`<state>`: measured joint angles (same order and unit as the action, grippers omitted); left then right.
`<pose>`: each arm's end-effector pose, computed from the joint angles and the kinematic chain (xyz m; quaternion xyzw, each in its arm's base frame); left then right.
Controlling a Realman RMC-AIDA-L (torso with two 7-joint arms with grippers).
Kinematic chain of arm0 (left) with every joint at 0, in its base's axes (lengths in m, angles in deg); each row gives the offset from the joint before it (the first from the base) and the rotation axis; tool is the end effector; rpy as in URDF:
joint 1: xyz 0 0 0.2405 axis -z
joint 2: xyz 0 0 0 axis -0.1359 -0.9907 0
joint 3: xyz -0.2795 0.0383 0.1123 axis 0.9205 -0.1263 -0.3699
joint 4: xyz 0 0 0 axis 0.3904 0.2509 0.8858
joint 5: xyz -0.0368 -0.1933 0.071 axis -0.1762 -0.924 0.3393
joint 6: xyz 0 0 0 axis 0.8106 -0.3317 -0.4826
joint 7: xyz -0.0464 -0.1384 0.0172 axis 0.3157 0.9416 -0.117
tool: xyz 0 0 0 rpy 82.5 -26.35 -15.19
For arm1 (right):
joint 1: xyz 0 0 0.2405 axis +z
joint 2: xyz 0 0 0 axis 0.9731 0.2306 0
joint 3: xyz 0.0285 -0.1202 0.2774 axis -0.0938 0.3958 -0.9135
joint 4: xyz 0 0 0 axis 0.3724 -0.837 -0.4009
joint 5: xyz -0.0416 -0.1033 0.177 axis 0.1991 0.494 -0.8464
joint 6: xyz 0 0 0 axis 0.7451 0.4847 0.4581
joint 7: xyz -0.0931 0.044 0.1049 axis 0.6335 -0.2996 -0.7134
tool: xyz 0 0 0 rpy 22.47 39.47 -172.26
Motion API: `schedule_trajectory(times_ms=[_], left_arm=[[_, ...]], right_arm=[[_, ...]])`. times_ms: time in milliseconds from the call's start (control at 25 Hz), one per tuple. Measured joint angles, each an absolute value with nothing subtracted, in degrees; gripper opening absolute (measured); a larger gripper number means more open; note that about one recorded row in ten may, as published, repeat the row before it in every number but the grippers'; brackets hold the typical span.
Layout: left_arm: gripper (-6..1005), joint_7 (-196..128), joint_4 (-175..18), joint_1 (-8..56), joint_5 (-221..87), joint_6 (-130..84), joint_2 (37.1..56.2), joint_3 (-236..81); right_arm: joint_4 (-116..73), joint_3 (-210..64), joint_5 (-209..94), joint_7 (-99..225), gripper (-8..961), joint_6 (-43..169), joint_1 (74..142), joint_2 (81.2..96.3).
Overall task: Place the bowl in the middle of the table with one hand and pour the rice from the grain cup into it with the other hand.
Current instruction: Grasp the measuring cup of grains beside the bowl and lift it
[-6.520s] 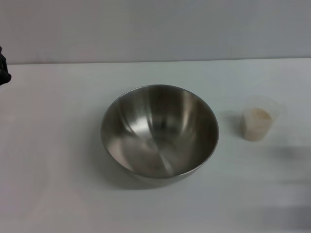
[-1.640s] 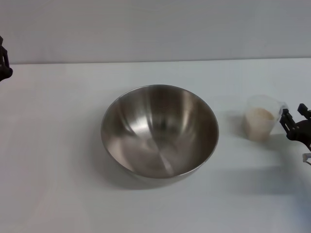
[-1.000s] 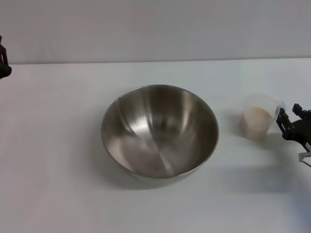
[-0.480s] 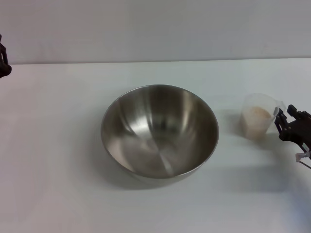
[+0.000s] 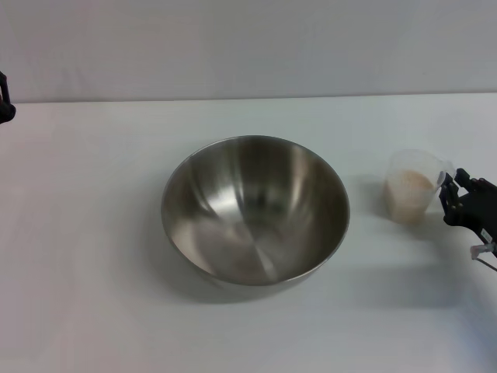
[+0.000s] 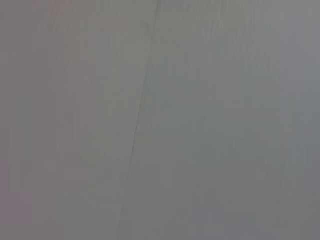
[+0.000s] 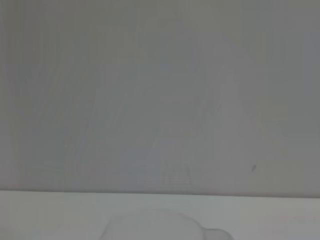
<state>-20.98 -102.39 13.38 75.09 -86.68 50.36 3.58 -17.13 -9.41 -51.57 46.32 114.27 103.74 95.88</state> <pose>-0.3271 0.3639 0.0114 -0.6129 -0.1891 -0.4364 0.6311 0.3970 0.3402 -0.0564 -0.7361 0.3090 0.2324 0.5556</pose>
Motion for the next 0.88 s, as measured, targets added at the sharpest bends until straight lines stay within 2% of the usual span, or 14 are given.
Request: schedule_trajectory(times_ms=[720, 880], left_arm=[[209, -20.94, -102.39, 13.34, 75.1, -86.82, 50.36, 3.58], [209, -20.94, -102.39, 13.25, 75.1, -87.05, 50.36, 3.58]], right_arm=[[-17.24, -9.41, -50.98, 46.08, 215, 114.67, 103.55, 95.88], [-17.22, -9.41, -50.98, 46.06, 131, 114.69, 103.57, 95.88]])
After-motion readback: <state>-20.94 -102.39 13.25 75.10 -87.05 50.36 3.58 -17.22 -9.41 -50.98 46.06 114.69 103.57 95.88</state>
